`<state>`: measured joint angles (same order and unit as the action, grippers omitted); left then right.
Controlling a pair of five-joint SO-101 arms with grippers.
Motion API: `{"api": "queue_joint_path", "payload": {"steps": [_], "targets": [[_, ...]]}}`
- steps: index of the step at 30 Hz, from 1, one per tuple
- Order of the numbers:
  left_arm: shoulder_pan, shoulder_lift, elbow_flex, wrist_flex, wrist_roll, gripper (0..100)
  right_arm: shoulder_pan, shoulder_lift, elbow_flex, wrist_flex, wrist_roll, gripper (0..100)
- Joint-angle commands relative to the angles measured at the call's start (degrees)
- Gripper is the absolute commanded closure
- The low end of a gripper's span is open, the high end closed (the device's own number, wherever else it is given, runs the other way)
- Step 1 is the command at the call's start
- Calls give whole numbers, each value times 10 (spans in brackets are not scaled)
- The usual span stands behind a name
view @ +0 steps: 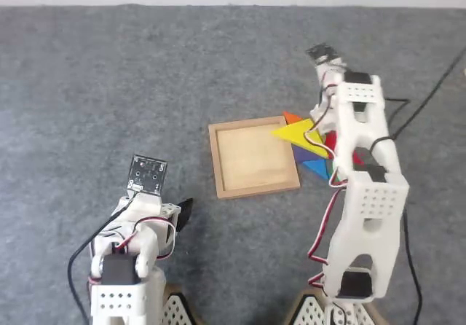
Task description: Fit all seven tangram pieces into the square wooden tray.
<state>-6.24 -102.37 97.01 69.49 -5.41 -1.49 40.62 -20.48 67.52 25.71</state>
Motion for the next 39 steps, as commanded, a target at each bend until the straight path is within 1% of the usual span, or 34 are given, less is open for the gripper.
{"api": "queue_joint_path", "payload": {"steps": [1, 9, 12, 16, 21, 24, 28, 30, 34, 39], "targets": [[1, 5, -5, 4, 9, 715, -30, -11, -11, 17, 7, 679], [1, 5, -5, 4, 9, 715, -97, -16, -10, 75, 4, 679], [1, 5, -5, 4, 9, 715, -112, -17, -9, 84, -14, 679], [1, 5, -5, 4, 9, 715, -122, -26, -11, 96, -18, 679], [1, 5, -5, 4, 9, 715, -104, -82, -4, 101, -46, 680], [1, 5, -5, 4, 9, 715, -119, -105, 25, 116, -47, 680], [1, 5, -5, 4, 9, 715, -155, -106, 91, 99, -34, 680], [1, 5, -5, 4, 9, 715, -153, -111, 119, 81, -34, 680], [1, 5, -5, 4, 9, 715, -154, -118, 149, 80, -35, 680], [1, 5, -5, 4, 9, 715, -197, -170, 173, 84, -40, 680]]}}
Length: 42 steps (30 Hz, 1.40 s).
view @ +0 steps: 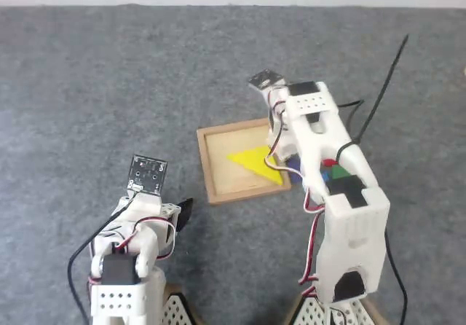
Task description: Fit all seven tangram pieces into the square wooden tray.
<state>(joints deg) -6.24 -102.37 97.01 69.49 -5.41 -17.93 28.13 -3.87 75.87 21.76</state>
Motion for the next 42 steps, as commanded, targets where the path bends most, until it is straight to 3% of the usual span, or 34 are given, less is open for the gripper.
{"api": "queue_joint_path", "payload": {"steps": [1, 11, 20, 29, 33, 39, 42], "targets": [[1, 5, -5, 4, 9, 715, -42, -59, 8, 7, -8, 680], [1, 5, -5, 4, 9, 715, -117, -102, 55, 7, -14, 680], [1, 5, -5, 4, 9, 715, -133, -103, 92, -33, -17, 680], [1, 5, -5, 4, 9, 715, -180, -102, 93, -167, -131, 680], [1, 5, -5, 4, 9, 715, -189, -102, 94, -205, -146, 680], [1, 5, -5, 4, 9, 715, -259, -105, 95, -204, -141, 680], [1, 5, -5, 4, 9, 715, -250, -122, 89, -170, -141, 680]]}}
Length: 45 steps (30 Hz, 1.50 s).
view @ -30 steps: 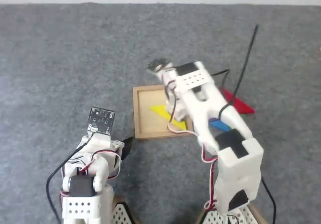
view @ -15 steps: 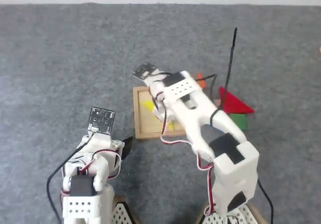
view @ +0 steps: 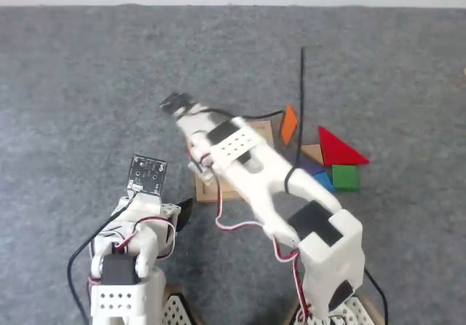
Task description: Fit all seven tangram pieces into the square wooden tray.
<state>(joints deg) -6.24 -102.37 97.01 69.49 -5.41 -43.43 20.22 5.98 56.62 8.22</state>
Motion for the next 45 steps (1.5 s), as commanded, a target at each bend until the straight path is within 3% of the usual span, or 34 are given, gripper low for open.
{"api": "queue_joint_path", "payload": {"steps": [1, 8, 17, 26, 45], "targets": [[1, 5, -5, 4, 9, 715, 19, -54, -10, 30, -5, 680], [1, 5, -5, 4, 9, 715, 139, -148, 19, 52, -4, 680], [1, 5, -5, 4, 9, 715, 170, -84, 108, -31, -17, 680], [1, 5, -5, 4, 9, 715, 100, -7, 46, -37, -19, 680], [1, 5, -5, 4, 9, 715, -39, -48, 62, -12, -20, 680]]}}
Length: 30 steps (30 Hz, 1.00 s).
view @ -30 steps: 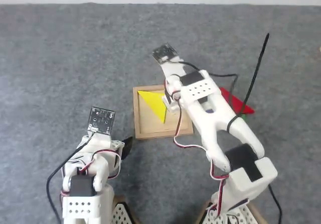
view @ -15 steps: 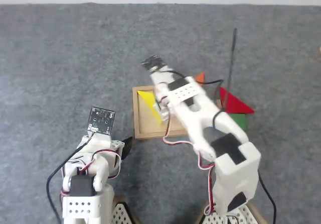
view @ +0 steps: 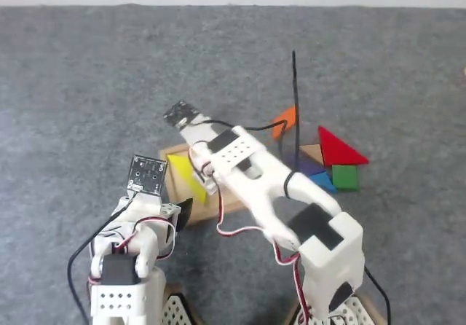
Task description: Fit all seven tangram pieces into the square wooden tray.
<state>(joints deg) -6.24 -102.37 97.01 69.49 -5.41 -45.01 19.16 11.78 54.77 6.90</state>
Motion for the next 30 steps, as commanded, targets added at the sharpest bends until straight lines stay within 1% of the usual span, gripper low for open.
{"api": "queue_joint_path", "payload": {"steps": [1, 5, 8, 11, 14, 22, 27, 30], "targets": [[1, 5, -5, 4, 9, 715, -15, -43, 11, 7, -7, 680], [1, 5, -5, 4, 9, 715, 73, -43, 25, 2, -20, 680], [1, 5, -5, 4, 9, 715, 146, -16, 11, 0, 2, 680], [1, 5, -5, 4, 9, 715, 201, -2, 8, 5, 23, 680], [1, 5, -5, 4, 9, 715, 224, -5, 9, 25, 43, 680], [1, 5, -5, 4, 9, 715, 294, -7, 6, 27, 40, 680], [1, 5, -5, 4, 9, 715, 312, -7, 9, 28, 40, 680], [1, 5, -5, 4, 9, 715, 302, -22, 9, 29, 36, 680]]}}
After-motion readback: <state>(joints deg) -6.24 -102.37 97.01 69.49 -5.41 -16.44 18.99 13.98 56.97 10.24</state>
